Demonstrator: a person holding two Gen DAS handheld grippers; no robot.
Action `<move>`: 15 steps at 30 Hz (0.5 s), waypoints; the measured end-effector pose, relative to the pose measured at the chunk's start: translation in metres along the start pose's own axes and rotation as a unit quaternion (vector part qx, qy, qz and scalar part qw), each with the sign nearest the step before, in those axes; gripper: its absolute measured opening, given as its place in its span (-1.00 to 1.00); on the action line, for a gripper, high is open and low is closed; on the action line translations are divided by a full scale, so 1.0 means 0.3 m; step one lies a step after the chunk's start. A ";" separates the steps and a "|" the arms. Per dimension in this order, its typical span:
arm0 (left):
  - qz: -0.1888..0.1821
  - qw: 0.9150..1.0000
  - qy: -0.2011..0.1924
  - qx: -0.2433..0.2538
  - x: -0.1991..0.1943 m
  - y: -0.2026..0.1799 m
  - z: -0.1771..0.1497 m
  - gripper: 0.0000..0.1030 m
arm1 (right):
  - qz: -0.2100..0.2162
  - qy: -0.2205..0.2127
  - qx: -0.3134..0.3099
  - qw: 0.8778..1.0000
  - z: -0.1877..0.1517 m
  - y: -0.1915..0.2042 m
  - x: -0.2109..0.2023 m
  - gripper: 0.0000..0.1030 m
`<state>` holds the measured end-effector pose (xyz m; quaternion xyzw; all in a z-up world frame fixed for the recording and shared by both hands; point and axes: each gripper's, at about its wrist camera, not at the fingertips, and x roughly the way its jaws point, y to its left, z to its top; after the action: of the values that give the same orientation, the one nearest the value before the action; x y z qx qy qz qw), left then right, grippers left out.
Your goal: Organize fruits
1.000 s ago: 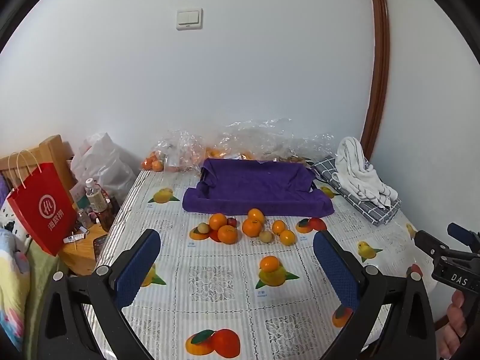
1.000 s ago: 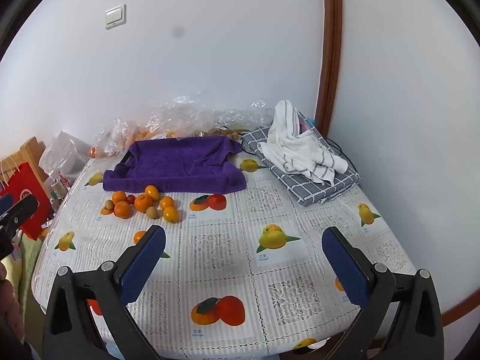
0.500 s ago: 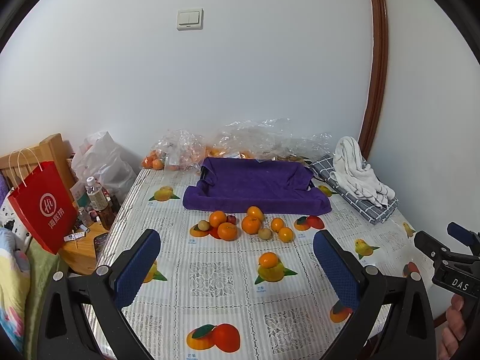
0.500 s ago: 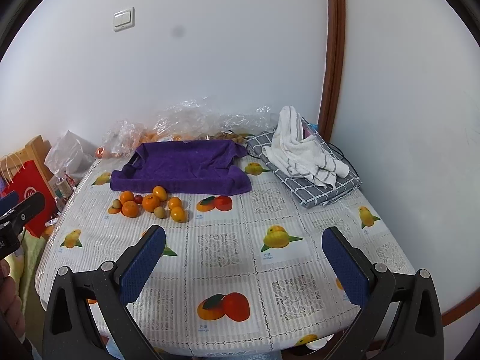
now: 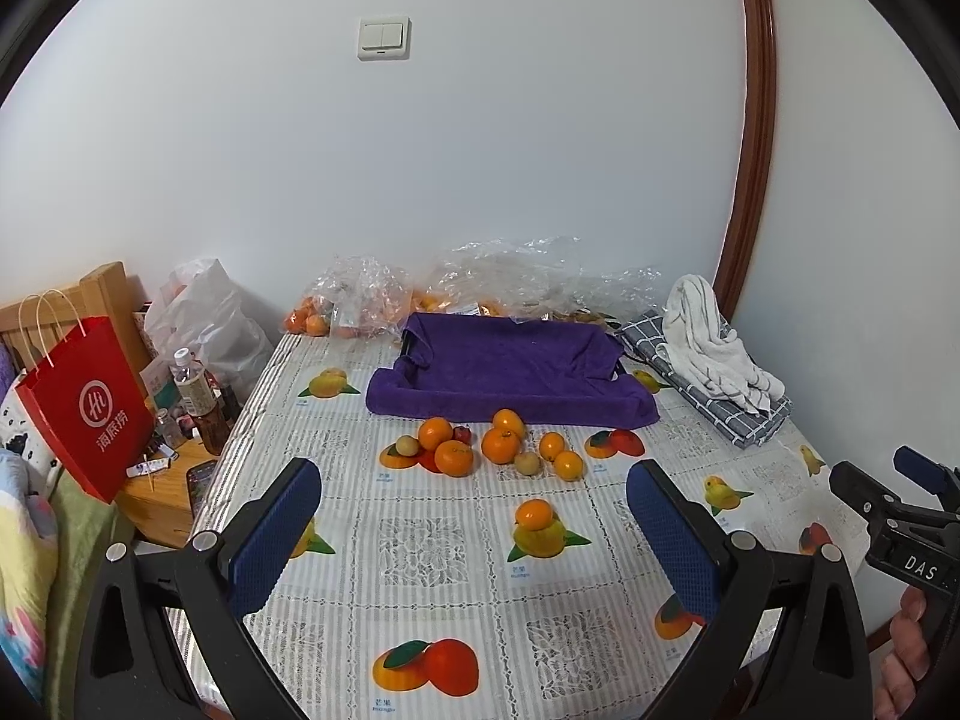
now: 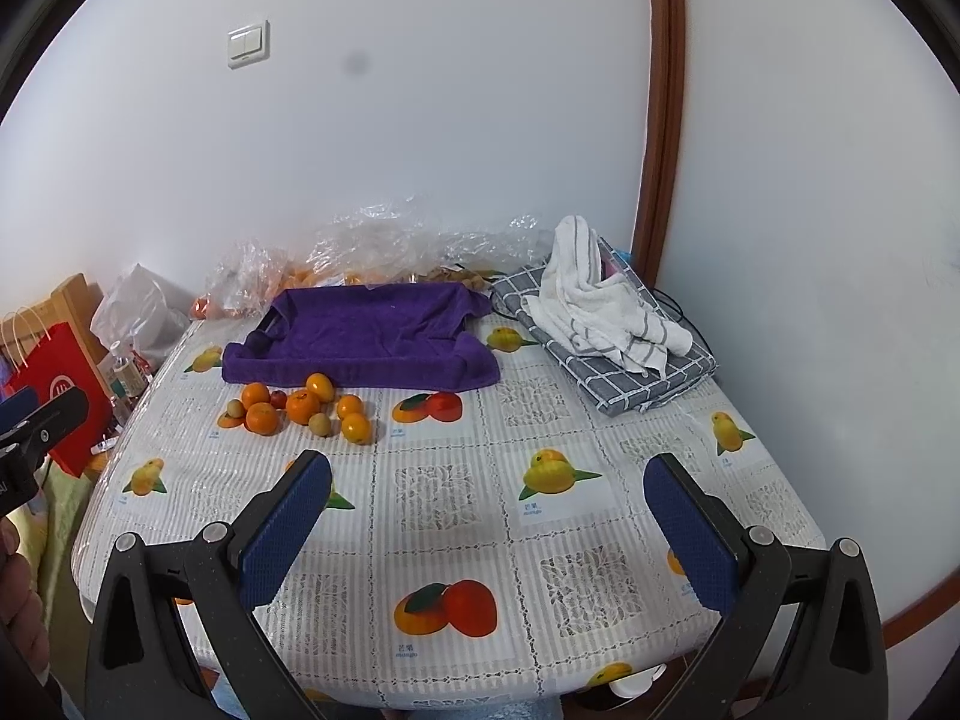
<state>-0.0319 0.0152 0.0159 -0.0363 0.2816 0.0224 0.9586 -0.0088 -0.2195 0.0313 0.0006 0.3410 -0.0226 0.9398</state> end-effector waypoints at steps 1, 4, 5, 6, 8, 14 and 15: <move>-0.001 1.000 0.000 0.001 -0.001 0.001 -0.002 0.99 | -0.001 -0.001 -0.001 1.000 0.001 0.002 -0.003 0.99; -0.001 1.000 -0.002 0.002 -0.006 -0.001 -0.001 0.99 | -0.003 -0.003 -0.004 1.000 -0.002 0.007 -0.010 0.99; -0.002 1.000 -0.003 0.002 -0.008 -0.002 -0.001 0.99 | -0.003 -0.004 -0.006 1.000 -0.004 0.011 -0.012 0.99; -0.003 1.000 -0.002 0.001 -0.006 -0.001 0.000 0.99 | -0.004 -0.004 -0.008 1.000 -0.002 0.018 -0.016 0.99; -0.005 1.000 -0.004 0.001 -0.012 -0.003 -0.001 0.99 | -0.005 -0.005 -0.012 1.000 -0.004 0.023 -0.019 0.99; -0.006 1.000 -0.001 0.000 -0.016 -0.010 0.013 0.99 | 0.000 -0.008 -0.018 1.000 -0.003 0.035 -0.029 0.99; -0.007 1.000 -0.001 0.001 -0.016 -0.008 0.010 0.99 | -0.001 -0.008 -0.020 1.000 -0.003 0.036 -0.030 0.99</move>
<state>-0.0343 0.0129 0.0210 -0.0368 0.2804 0.0157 0.9591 -0.0158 -0.2084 0.0362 -0.0182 0.3340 -0.0167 0.9422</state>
